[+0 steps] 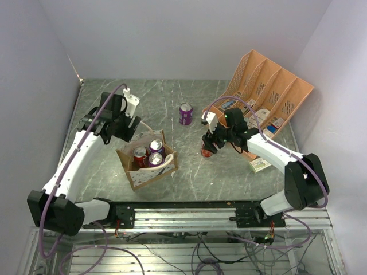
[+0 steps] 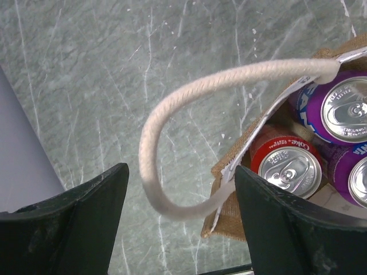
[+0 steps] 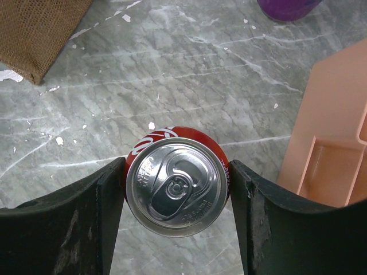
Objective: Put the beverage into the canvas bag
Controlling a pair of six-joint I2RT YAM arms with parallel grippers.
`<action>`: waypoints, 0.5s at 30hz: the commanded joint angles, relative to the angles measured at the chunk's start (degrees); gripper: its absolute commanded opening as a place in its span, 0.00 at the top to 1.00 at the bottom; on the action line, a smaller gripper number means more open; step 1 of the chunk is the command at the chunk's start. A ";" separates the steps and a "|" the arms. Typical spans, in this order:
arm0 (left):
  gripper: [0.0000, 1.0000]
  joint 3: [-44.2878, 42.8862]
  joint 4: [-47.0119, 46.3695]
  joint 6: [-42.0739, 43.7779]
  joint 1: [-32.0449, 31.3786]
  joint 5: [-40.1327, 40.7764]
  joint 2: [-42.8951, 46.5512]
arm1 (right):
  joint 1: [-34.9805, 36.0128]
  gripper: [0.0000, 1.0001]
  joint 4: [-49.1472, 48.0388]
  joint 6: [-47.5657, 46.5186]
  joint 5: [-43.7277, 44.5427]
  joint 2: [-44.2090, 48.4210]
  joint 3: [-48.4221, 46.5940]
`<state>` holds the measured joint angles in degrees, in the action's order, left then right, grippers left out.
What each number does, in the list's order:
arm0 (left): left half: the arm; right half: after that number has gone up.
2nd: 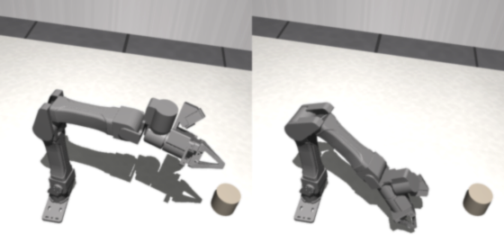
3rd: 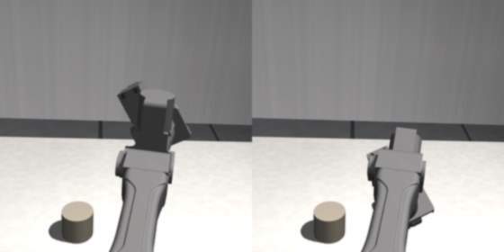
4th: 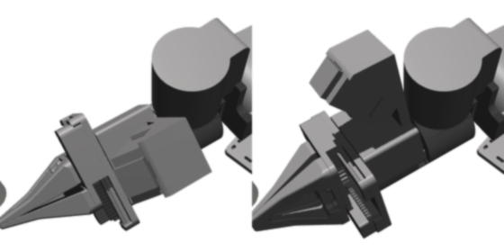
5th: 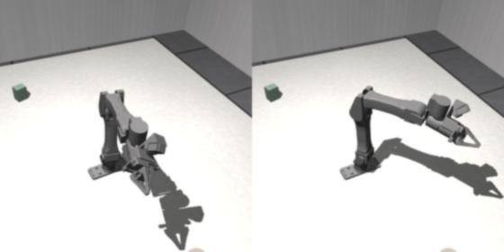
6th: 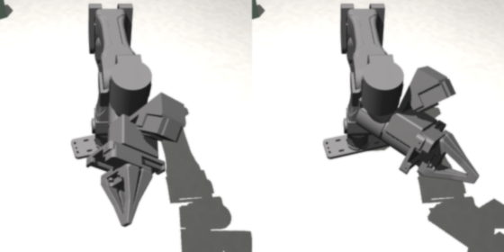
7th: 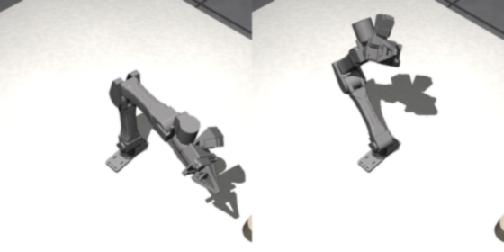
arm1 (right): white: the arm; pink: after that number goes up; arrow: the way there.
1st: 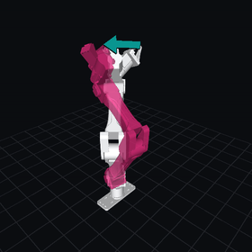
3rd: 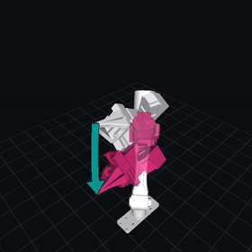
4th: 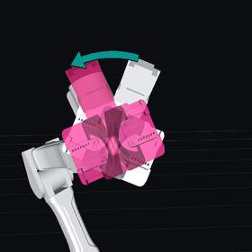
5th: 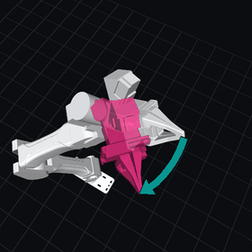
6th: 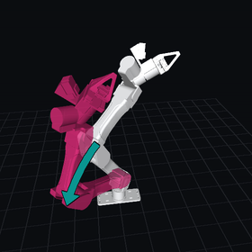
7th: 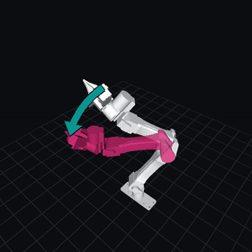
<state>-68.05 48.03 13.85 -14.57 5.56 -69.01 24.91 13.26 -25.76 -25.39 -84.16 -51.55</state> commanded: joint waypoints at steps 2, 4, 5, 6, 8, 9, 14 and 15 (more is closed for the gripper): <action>0.24 -3.81 -1.43 4.00 0.64 -7.62 -3.85 | 0.58 0.54 0.32 -0.50 -1.07 0.59 -1.36; 0.33 -4.74 -1.46 4.97 0.55 -9.98 -5.50 | 0.58 0.60 0.60 -0.62 -1.16 0.81 -1.44; 0.38 -5.32 -1.32 5.47 0.51 -11.09 -6.19 | 0.58 0.62 0.75 -0.71 -1.16 1.05 -1.51; 0.42 -5.80 -1.14 5.92 0.38 -12.43 -6.90 | 0.58 0.65 0.86 -0.83 -1.31 1.21 -1.58; 0.51 -6.65 -0.98 7.11 0.10 -15.01 -8.26 | 0.58 0.71 1.12 -0.99 -1.77 1.90 -1.62; 0.55 -7.12 -0.98 7.53 -0.10 -16.09 -8.73 | 0.58 0.73 1.15 -1.00 -2.04 2.32 -1.57; 0.69 -10.08 -1.29 8.71 -1.60 -19.63 -11.63 | 0.64 0.82 1.36 -0.89 -3.92 3.96 -1.39; 0.72 -10.69 -1.45 8.88 -1.94 -19.95 -12.19 | 0.59 0.83 1.46 -0.92 -4.20 4.14 -1.36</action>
<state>-75.09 47.83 20.86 -15.25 -8.43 -79.48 25.08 15.64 -26.22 -26.59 -83.13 -51.64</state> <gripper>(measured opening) 0.324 0.657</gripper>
